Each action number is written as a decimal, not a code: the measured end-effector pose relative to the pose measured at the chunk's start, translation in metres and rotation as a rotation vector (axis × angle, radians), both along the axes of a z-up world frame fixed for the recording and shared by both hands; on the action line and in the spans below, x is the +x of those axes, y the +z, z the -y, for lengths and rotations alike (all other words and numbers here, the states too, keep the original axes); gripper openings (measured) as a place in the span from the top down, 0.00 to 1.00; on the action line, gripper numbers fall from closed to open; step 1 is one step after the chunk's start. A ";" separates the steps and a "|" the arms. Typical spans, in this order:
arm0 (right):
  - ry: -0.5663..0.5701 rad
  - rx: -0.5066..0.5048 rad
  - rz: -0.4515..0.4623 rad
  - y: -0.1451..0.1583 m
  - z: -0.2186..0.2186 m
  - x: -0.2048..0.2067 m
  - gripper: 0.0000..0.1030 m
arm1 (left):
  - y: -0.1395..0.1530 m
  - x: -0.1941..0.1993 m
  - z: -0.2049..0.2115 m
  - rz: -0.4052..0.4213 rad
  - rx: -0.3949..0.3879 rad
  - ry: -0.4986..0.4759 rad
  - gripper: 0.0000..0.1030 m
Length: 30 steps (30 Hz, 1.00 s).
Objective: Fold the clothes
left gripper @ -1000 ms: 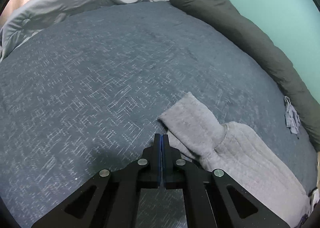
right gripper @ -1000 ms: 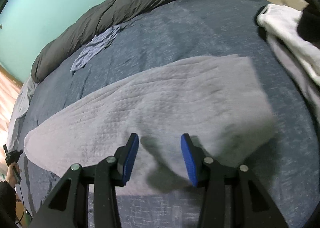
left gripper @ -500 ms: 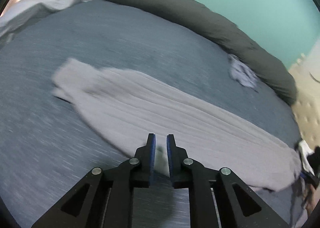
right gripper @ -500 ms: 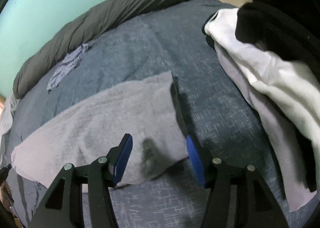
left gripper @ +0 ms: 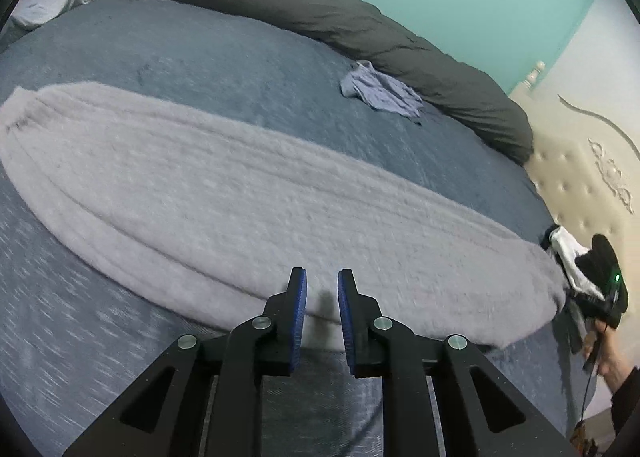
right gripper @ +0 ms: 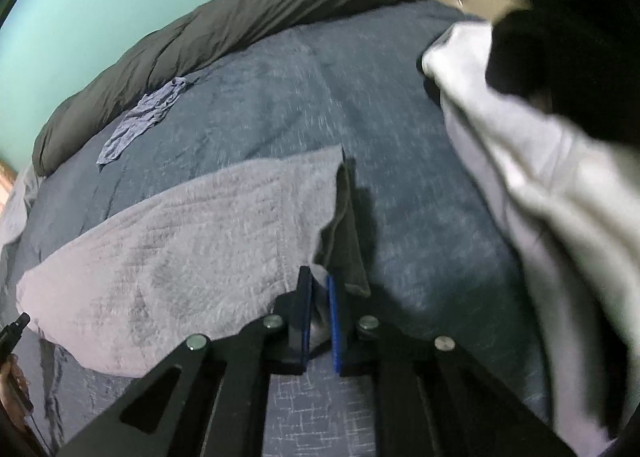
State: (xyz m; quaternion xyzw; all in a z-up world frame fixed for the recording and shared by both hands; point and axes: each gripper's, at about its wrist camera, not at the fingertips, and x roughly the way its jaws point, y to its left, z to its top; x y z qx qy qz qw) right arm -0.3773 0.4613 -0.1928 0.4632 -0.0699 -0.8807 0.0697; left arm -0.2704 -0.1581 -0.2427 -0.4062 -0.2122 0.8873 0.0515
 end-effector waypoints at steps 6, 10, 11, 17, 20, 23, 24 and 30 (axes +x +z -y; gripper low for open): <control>-0.008 0.048 -0.023 0.016 -0.010 -0.016 0.95 | -0.020 0.022 -0.011 0.026 0.014 -0.021 0.83; -0.039 0.097 0.006 0.009 -0.015 -0.021 0.97 | -0.025 0.030 -0.007 0.035 0.009 -0.022 0.83; -0.038 0.105 0.012 0.006 -0.014 -0.020 0.97 | -0.026 0.031 -0.006 0.035 0.014 -0.020 0.83; -0.038 0.124 0.083 -0.013 -0.014 -0.023 0.97 | -0.021 0.031 -0.012 0.019 -0.005 -0.040 0.83; -0.039 0.178 0.092 -0.010 -0.010 -0.022 0.92 | -0.019 0.033 -0.013 0.015 -0.006 -0.049 0.82; -0.027 0.205 0.039 0.007 -0.003 -0.020 0.82 | -0.019 0.035 -0.012 0.015 -0.006 -0.049 0.76; -0.021 0.201 0.015 0.014 -0.001 -0.020 0.67 | -0.019 0.035 -0.013 0.015 -0.006 -0.052 0.76; 0.016 0.099 0.032 0.016 0.011 -0.054 0.44 | -0.019 0.030 -0.023 0.010 -0.030 -0.076 0.76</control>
